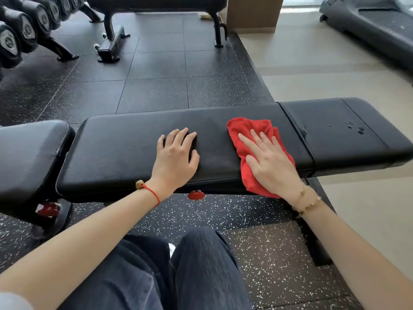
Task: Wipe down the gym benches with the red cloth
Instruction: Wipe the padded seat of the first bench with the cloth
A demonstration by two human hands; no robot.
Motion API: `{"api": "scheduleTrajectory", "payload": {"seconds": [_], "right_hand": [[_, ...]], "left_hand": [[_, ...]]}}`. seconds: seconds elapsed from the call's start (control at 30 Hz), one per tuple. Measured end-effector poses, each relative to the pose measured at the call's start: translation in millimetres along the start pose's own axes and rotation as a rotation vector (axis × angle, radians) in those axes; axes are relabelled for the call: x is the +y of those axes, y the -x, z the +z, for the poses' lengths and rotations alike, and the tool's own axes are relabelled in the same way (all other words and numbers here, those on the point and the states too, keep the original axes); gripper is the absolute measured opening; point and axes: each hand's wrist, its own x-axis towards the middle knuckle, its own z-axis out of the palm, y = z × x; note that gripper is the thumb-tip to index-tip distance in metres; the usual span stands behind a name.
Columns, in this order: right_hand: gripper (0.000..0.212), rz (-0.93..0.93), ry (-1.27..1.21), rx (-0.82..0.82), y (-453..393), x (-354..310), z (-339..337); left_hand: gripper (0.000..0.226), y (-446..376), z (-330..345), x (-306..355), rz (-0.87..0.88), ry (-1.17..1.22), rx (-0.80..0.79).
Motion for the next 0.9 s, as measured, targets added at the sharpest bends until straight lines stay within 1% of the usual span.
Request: {"api": "scheduleTrajectory", "payload": {"seconds": [0.07, 0.17, 0.23, 0.3, 0.37, 0.5, 0.57, 0.6, 0.67, 0.7, 0.8, 0.87, 0.9], "right_hand": [[0.055, 0.046, 0.048, 0.000, -11, 21, -5], [0.055, 0.164, 0.127, -0.018, -54, 49, -8], [0.055, 0.220, 0.117, -0.048, -84, 52, -8], [0.056, 0.225, 0.108, -0.066, -102, 39, -3], [0.057, 0.175, 0.099, -0.069, -103, 17, 3], [0.057, -0.038, 0.058, -0.054, -71, -34, 16], [0.057, -0.110, 0.051, -0.034, -48, -45, 18], [0.057, -0.111, 0.039, -0.022, -37, -44, 18], [0.056, -0.060, 0.026, -0.006, -25, -28, 15], [0.056, -0.002, 0.035, -0.004, -25, -16, 12], [0.055, 0.250, 0.062, -0.018, -51, 9, 4], [0.055, 0.350, 0.092, -0.024, -72, 4, 5], [0.055, 0.359, 0.098, -0.026, -79, -2, 8]], "left_hand": [[0.048, 1, 0, 0, -0.004, 0.001, -0.002], [0.048, 1, -1, 1, -0.016, 0.011, -0.003], [0.048, 1, -1, 1, -0.017, 0.014, -0.008], [0.048, 1, -2, 0, -0.018, 0.011, -0.011], [0.048, 1, -2, -1, -0.020, 0.009, -0.020], [0.049, 0, 0, -1, -0.014, -0.001, -0.016], [0.050, 0, 1, -2, -0.012, 0.001, -0.016], [0.050, 0, 1, -3, -0.006, 0.003, -0.018], [0.050, 0, 0, -4, 0.002, 0.009, -0.014], [0.050, 0, -1, -5, 0.006, 0.009, -0.011], [0.050, -1, -1, -6, 0.023, -0.007, -0.015], [0.051, -1, 0, -6, 0.021, -0.019, -0.026], [0.052, -1, 0, -4, 0.018, -0.022, -0.032]]}}
